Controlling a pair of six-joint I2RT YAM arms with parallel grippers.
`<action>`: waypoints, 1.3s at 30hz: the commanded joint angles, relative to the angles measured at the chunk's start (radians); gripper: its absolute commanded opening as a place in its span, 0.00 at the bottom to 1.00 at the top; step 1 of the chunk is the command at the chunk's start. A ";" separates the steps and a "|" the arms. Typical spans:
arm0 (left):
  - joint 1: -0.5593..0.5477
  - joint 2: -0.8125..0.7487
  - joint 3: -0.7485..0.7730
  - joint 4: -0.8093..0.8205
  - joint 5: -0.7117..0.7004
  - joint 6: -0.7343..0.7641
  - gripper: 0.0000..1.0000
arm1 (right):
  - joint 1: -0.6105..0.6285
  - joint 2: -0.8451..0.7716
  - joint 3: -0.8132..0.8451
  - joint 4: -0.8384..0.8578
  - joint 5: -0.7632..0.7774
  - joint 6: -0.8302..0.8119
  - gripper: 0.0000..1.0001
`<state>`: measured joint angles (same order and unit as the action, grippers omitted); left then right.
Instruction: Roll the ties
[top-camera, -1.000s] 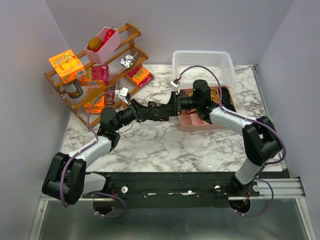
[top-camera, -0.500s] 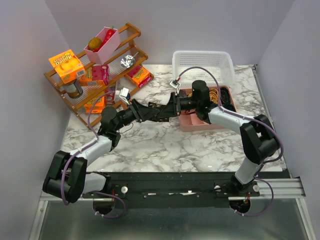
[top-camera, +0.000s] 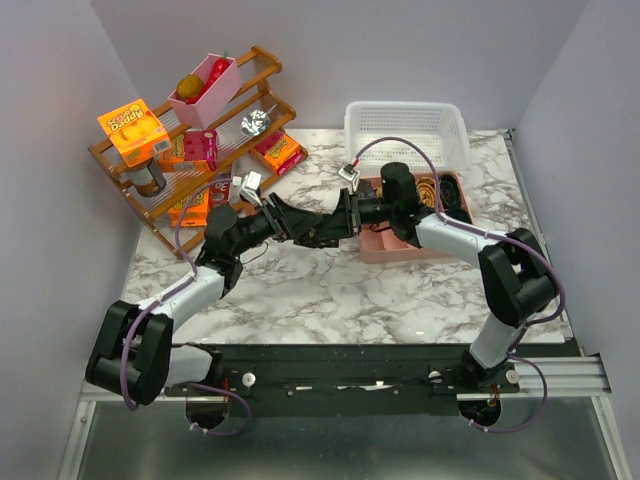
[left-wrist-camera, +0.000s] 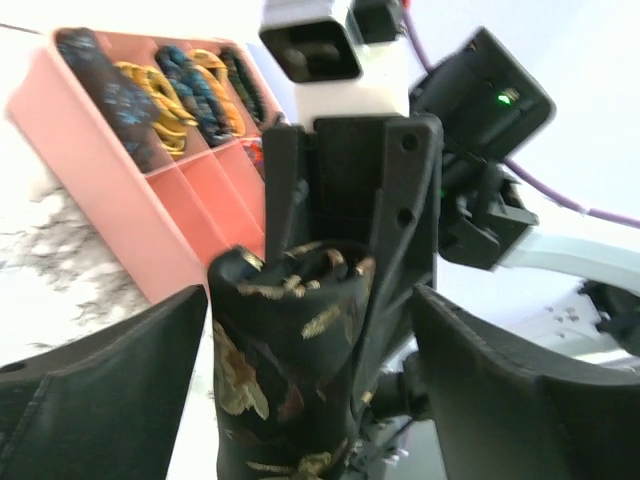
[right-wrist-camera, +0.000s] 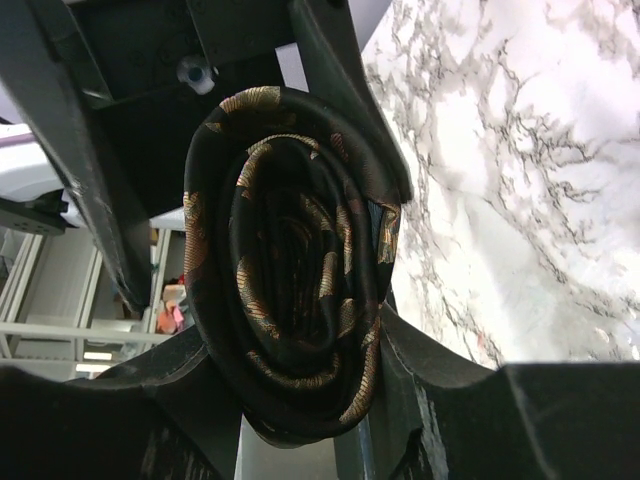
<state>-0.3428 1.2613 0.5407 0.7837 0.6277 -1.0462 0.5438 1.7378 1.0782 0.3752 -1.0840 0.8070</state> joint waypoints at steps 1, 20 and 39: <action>-0.005 -0.037 0.082 -0.207 -0.103 0.182 0.99 | 0.004 -0.021 0.037 -0.068 0.039 -0.049 0.38; 0.004 -0.157 0.211 -0.612 -0.430 0.445 0.99 | -0.091 -0.133 0.120 -0.507 0.567 -0.347 0.22; 0.005 -0.105 0.148 -0.561 -0.365 0.436 0.99 | -0.076 -0.254 -0.073 -0.495 1.184 -0.308 0.01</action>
<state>-0.3416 1.1374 0.6907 0.1997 0.2333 -0.6300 0.4545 1.5127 1.0355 -0.1226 -0.0242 0.4816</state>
